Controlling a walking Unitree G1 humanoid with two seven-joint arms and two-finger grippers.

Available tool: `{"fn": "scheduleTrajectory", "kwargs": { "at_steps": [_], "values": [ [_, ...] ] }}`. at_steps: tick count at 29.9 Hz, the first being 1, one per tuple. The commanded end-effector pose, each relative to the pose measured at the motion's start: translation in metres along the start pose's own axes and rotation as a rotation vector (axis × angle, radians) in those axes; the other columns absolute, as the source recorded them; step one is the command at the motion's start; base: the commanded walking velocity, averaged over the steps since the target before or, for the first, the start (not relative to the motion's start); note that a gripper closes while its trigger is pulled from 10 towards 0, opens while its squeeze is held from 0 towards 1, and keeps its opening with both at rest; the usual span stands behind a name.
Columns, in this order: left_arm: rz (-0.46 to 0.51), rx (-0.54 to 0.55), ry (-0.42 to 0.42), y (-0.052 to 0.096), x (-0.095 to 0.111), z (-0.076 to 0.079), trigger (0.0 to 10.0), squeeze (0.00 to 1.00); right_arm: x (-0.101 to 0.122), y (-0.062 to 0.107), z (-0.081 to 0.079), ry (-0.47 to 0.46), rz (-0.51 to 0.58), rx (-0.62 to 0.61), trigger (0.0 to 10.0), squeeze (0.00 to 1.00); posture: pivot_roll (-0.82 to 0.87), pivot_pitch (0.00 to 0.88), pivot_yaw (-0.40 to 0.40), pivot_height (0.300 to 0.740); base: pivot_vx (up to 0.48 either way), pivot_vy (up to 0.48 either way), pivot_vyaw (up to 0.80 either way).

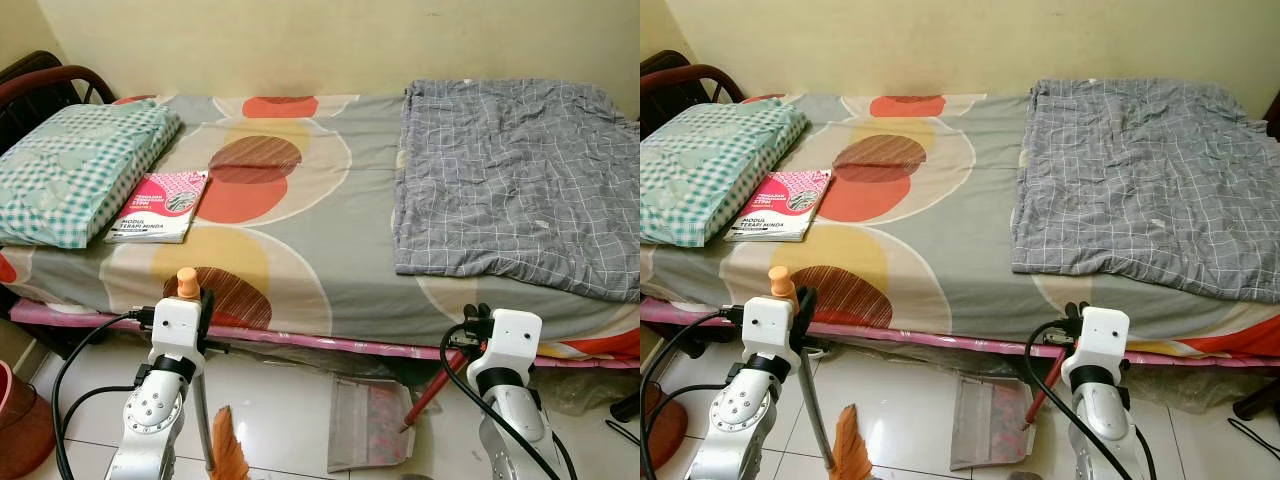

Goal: Sweep floor

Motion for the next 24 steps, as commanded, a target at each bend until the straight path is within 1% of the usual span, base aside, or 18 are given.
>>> {"fn": "scheduleTrajectory", "kwargs": {
  "at_steps": [1, 15, 17, 19, 24],
  "values": [
    [0.112, 0.065, 0.144, -0.044, 0.054, 0.016, 10.0, 0.00, 0.044, -0.059, -0.029, 0.003, 0.045, 0.099, 10.0, 0.00, -0.08, 0.000, 0.046, 0.740, 0.000, 0.000, 0.00],
    [0.110, 0.062, 0.153, -0.045, 0.054, 0.016, 10.0, 0.00, 0.044, -0.060, -0.029, 0.011, 0.045, 0.099, 10.0, 0.00, -0.08, 0.000, 0.046, 0.740, 0.000, 0.000, 0.00],
    [0.074, 0.048, 0.124, -0.031, 0.041, 0.015, 10.0, 0.00, 0.027, -0.042, -0.031, -0.050, -0.026, 0.142, 10.0, 0.00, -0.06, 0.000, 0.037, 0.740, 0.000, 0.000, 0.00],
    [0.018, 0.025, 0.112, -0.024, 0.031, 0.018, 10.0, 0.00, 0.022, -0.032, -0.035, -0.108, -0.041, 0.183, 10.0, 0.00, -0.06, 0.000, 0.037, 0.740, 0.000, 0.000, 0.00],
    [0.025, 0.019, 0.109, -0.022, 0.032, 0.020, 10.0, 0.00, 0.018, -0.032, -0.035, -0.125, -0.058, 0.181, 10.0, 0.00, -0.06, 0.000, 0.029, 0.740, 0.000, 0.000, 0.00]
  ]
}}
Point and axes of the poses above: a point about 5 cm out from each wrist's last joint towards the gripper, its own y axis pointing back from the gripper into the wrist, its own x axis along the axis of the wrist's last joint, z = x × y, the point moved 3 cm from there along -y, pointing out of the wrist towards the gripper, and after that the axes turned 2 degrees about -y, right-handed, at the moved point
